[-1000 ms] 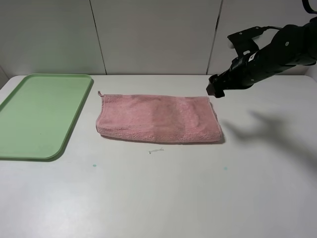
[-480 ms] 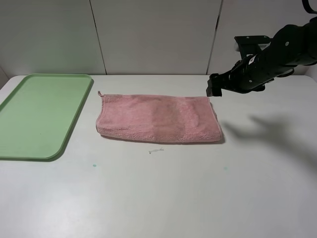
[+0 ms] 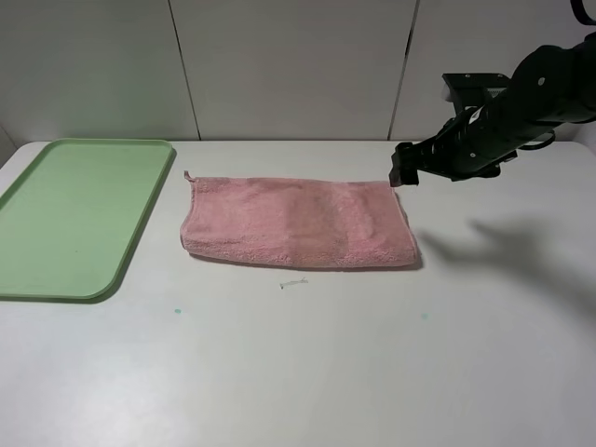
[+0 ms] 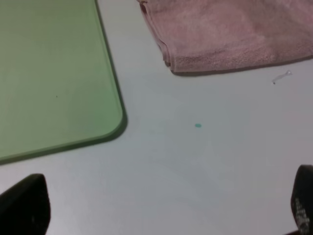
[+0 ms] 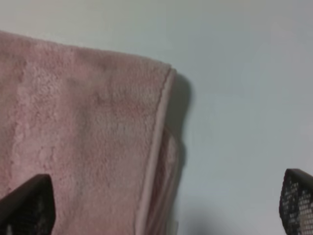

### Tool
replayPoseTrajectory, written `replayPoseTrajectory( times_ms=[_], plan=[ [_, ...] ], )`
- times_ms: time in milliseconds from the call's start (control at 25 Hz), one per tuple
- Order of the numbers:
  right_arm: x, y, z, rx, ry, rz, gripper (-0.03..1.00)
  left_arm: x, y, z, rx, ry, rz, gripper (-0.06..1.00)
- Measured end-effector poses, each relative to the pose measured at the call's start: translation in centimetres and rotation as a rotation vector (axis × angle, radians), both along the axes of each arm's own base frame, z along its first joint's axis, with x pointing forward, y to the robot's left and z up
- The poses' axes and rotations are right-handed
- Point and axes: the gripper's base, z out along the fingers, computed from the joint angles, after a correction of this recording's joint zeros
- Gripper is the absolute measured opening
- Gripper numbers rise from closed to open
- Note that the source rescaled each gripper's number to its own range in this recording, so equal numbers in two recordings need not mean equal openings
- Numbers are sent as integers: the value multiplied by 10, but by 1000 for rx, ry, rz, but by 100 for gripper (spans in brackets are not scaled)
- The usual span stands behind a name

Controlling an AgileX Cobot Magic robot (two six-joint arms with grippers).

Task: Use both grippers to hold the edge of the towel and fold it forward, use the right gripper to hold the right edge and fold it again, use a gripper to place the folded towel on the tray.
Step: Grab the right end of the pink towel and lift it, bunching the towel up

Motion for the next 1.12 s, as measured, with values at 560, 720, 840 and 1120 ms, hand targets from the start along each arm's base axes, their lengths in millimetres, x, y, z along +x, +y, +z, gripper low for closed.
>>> replayPoseTrajectory(
  times_ms=[560,720,840,1120],
  plan=[
    [-2,14,-39,4,135,5,100,0,0,0,-1,0,0,99],
    [-2,20,-53,-2,153,14,100,0,0,0,-1,0,0,99],
    [-2,21,-63,-9,173,17,100,0,0,0,-1,0,0,99],
    [0,21,-65,-10,154,20,100,0,0,0,-1,0,0,99]
  ],
)
